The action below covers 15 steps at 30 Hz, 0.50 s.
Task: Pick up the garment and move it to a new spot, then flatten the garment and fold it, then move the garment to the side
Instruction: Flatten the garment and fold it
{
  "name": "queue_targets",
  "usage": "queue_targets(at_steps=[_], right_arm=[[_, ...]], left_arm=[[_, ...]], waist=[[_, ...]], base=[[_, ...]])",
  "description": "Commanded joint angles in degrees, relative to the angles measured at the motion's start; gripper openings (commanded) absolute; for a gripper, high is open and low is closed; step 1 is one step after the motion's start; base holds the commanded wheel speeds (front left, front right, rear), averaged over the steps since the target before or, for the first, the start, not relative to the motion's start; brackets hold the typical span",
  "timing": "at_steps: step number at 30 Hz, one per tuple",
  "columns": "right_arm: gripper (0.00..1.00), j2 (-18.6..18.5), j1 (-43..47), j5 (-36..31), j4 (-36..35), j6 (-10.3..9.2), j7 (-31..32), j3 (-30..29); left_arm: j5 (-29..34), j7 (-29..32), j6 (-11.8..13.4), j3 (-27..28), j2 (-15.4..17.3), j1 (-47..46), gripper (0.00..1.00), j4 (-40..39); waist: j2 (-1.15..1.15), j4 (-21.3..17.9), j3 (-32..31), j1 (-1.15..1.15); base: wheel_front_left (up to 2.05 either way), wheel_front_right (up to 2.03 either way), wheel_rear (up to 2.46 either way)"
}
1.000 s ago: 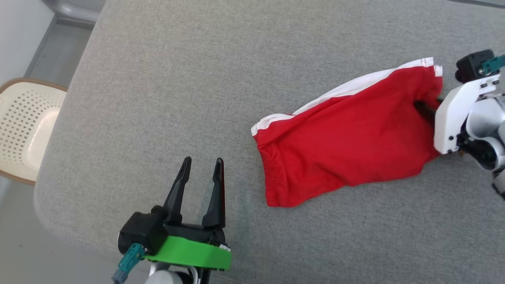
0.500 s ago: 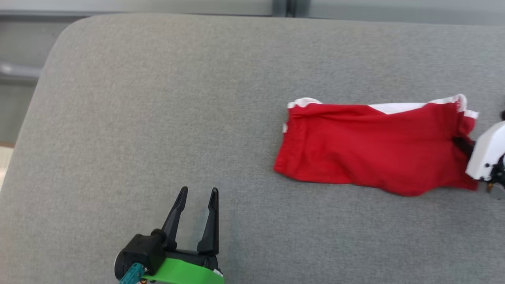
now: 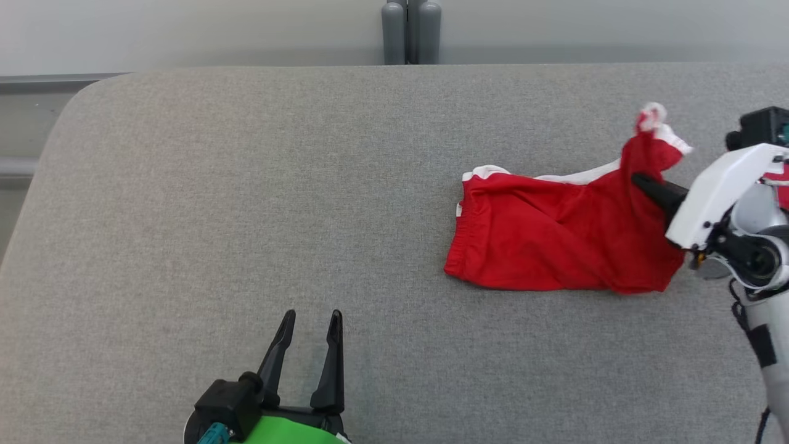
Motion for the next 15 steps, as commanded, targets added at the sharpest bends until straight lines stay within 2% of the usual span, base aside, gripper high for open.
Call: queue_targets(at_steps=[1,5,8,12,15], right_arm=[[0.0,1.42,0.69,-0.91,-1.84,0.02,1.1,0.55],[0.0,8.73,0.37,-2.9,-5.74,0.02,4.28,2.87],[0.0,13.81,-0.31,-5.96,-5.63,0.02,4.59,4.32],[0.0,17.57,-1.35,-9.31,-2.58,0.02,2.07,4.43],[0.0,18.46,-2.4,-10.38,0.67,0.02,-0.48,4.35]], left_arm=[[-0.04,-0.15,0.38,-0.03,0.18,0.62,1.0,0.2],[0.21,-0.15,0.18,-0.24,0.18,-0.43,1.0,0.87],[0.63,-0.15,-0.27,-0.08,0.18,-1.56,1.0,1.43],[2.24,-0.15,-0.66,0.0,0.18,-2.5,1.0,2.8],[2.68,-0.14,-0.96,-0.14,0.18,-2.88,1.0,3.58]], waist=[[0.0,-0.43,0.03,0.0],[0.0,-0.99,0.26,0.0],[0.0,-1.06,0.62,0.0],[0.0,-0.42,1.06,0.0],[0.0,0.28,1.16,0.0]], base=[[0.0,0.0,0.0],[0.0,0.0,0.0],[0.0,0.0,0.0],[0.0,0.0,0.0],[0.0,0.0,0.0]])
